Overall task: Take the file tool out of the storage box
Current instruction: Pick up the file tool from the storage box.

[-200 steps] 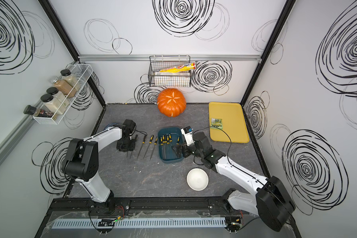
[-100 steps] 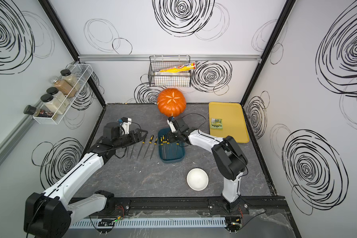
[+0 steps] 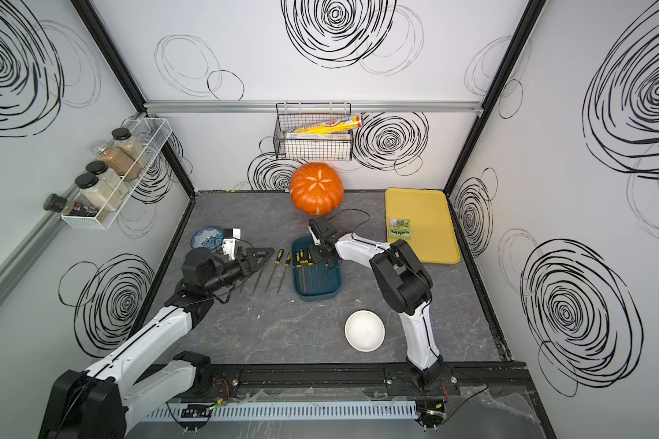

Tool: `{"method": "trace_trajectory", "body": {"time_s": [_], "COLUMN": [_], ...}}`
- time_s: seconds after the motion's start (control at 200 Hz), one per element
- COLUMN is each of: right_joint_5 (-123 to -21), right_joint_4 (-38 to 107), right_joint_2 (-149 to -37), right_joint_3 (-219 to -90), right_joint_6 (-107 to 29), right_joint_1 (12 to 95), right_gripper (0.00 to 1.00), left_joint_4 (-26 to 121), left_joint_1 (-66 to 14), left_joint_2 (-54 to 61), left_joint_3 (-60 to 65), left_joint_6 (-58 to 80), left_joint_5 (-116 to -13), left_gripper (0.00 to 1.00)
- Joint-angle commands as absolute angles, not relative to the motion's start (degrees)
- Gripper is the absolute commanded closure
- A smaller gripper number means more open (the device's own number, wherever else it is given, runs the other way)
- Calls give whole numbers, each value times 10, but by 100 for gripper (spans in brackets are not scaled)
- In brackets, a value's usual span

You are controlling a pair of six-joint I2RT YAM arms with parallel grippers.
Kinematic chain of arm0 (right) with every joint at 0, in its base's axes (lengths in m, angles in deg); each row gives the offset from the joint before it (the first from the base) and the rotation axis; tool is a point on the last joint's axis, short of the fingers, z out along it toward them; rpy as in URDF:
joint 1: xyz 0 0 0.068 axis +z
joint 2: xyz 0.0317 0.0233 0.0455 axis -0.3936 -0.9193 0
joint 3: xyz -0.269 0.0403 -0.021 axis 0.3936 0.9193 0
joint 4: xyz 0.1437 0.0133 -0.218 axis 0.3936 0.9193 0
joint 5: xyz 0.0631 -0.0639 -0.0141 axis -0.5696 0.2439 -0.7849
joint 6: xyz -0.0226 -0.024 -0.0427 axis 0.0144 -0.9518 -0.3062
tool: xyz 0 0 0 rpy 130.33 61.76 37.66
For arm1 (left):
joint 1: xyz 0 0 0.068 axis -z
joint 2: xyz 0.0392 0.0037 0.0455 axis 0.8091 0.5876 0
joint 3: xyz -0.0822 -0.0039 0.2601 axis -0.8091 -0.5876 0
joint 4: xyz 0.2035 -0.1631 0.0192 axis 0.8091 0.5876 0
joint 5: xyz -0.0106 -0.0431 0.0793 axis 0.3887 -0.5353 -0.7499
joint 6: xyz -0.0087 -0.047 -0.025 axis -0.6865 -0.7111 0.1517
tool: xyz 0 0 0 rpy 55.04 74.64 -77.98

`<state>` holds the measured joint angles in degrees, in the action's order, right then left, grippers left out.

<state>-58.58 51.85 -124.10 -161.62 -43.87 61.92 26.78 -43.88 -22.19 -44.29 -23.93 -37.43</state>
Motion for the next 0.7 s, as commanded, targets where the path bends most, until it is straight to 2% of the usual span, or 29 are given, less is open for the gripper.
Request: {"method": "trace_trajectory", "body": {"time_s": [0.0, 0.11, 0.426, 0.696], "right_joint_5": [-570, -579, -561, -508], "right_joint_4": [546, 547, 563, 605], "right_joint_2": [-1266, -1269, -1293, -1306], "right_joint_3": [-1639, -1642, -1650, -1662], "right_joint_6": [-444, -441, -435, -428], "right_joint_1": [618, 620, 624, 640], "right_gripper": [69, 71, 68, 54], "left_joint_4": [213, 210, 197, 193], "left_joint_1": [-437, -436, -428, -419], "left_joint_2": [-224, -223, -200, -196], "left_joint_3": [-460, -460, -471, -475], "left_joint_6": [-252, -250, -244, -242], "left_joint_5": [-362, -361, -364, -369], "left_gripper": [16, 17, 17, 16]}}
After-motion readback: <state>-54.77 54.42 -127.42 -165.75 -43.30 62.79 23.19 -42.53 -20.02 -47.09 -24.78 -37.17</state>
